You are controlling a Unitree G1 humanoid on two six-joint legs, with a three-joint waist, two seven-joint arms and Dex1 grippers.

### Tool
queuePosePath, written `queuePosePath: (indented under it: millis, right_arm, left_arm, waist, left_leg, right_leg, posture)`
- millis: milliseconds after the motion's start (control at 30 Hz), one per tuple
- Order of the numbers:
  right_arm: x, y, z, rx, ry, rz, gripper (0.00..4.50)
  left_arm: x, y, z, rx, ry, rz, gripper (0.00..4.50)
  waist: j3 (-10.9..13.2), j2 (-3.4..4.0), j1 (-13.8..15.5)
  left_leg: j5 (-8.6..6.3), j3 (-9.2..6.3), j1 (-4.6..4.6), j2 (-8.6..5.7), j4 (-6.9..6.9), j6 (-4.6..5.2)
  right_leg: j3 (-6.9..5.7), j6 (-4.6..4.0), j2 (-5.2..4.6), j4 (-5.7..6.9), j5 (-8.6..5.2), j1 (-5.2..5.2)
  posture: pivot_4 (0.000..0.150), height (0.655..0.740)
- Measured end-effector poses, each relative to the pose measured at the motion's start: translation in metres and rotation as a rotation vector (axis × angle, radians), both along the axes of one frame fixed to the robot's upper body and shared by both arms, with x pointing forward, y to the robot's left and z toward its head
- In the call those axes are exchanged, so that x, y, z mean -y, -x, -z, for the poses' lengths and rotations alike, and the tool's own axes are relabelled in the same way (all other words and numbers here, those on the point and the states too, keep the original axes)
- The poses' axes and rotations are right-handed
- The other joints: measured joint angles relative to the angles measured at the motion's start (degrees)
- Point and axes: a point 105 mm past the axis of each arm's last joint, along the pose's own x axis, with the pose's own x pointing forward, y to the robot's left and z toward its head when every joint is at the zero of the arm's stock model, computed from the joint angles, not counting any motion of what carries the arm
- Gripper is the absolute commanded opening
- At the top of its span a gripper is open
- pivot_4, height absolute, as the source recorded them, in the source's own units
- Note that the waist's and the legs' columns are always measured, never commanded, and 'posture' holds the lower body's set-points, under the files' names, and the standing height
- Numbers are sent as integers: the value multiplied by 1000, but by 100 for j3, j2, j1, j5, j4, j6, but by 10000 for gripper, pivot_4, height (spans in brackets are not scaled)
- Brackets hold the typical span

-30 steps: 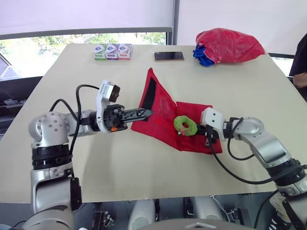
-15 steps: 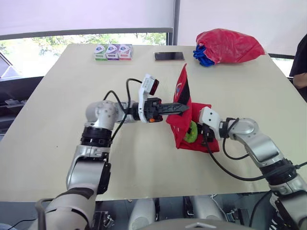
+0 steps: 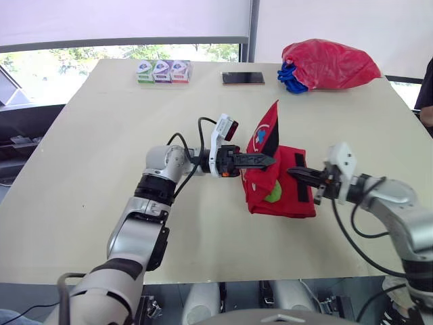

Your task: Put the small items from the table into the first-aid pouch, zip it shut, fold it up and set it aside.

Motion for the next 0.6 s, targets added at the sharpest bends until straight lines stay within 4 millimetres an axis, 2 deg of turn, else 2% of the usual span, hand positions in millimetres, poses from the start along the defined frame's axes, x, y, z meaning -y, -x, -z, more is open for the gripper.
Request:
queuePosePath:
  millis: [100, 133, 233, 333, 533, 600]
  right_arm:
    - [14, 10, -4, -7, -24, 28, 400]
    - [30, 19, -4, -10, -5, 55, 400]
    - [47, 27, -6, 2, 26, 88, 400]
    - [70, 42, -14, 17, 43, 131, 400]
    - [88, 61, -35, 107, 38, 155, 400]
    - [91, 68, -33, 93, 42, 148, 400]
  left_arm:
    - [5, 1, 5, -11, -7, 9, 0]
    - [13, 3, 11, -7, -27, 24, 0]
    - [21, 5, 17, -10, -46, 36, 0]
    - [29, 5, 34, 44, -144, 34, 0]
    - [41, 4, 48, 68, -162, 33, 0]
    - [44, 2, 51, 66, -164, 21, 0]
  waist:
    - [0, 0, 13]
    - [0, 0, 36]
    - [0, 0, 57]
    - [-1, 2, 82]
    - [-2, 3, 100]
    - [-2, 4, 114]
  left_leg:
    - [-1, 1, 1, -3, 0, 3]
    - [-3, 0, 0, -5, 0, 5]
    - [-5, 2, 3, -11, 0, 9]
    - [-6, 2, 7, -17, 0, 11]
    - [-6, -6, 11, -18, 0, 12]
    - [-7, -12, 9, -21, 0, 12]
  right_leg:
    - [3, 0, 0, 1, 0, 0]
    - [4, 0, -1, 1, 0, 2]
    - [11, 2, 0, 1, -1, 2]
    - [16, 3, 1, 1, -2, 4]
    - [20, 17, 4, 3, -10, 11]
    - [20, 16, 3, 2, -10, 12]
  posture:
    - [1500, 7400]
    - [1500, 7400]
    - [1500, 7400]
    - [1500, 7400]
    - [1500, 7400]
    - [1500, 7400]
